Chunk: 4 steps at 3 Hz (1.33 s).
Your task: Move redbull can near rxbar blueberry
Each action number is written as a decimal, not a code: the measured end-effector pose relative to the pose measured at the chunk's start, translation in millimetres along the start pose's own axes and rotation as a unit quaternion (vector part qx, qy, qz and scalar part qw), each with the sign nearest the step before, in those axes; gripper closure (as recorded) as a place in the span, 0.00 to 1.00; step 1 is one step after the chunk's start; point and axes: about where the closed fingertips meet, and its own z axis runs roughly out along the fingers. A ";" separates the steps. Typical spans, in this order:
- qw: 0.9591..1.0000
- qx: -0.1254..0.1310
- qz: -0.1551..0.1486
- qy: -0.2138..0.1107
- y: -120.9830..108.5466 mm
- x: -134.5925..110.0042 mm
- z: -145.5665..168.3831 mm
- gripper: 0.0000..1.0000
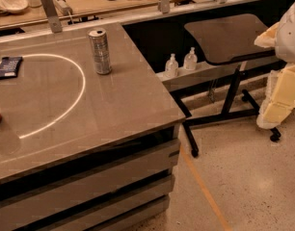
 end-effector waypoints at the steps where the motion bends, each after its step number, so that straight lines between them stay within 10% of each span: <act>1: 1.000 0.002 0.000 -0.002 -0.4 -0.8 -0.7 0.00; 4: 0.984 -0.006 -0.019 -0.180 -32.1 -82.1 28.5 0.00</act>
Offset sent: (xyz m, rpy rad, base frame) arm 0.0357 0.0457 0.0057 0.3208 -0.1058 0.0941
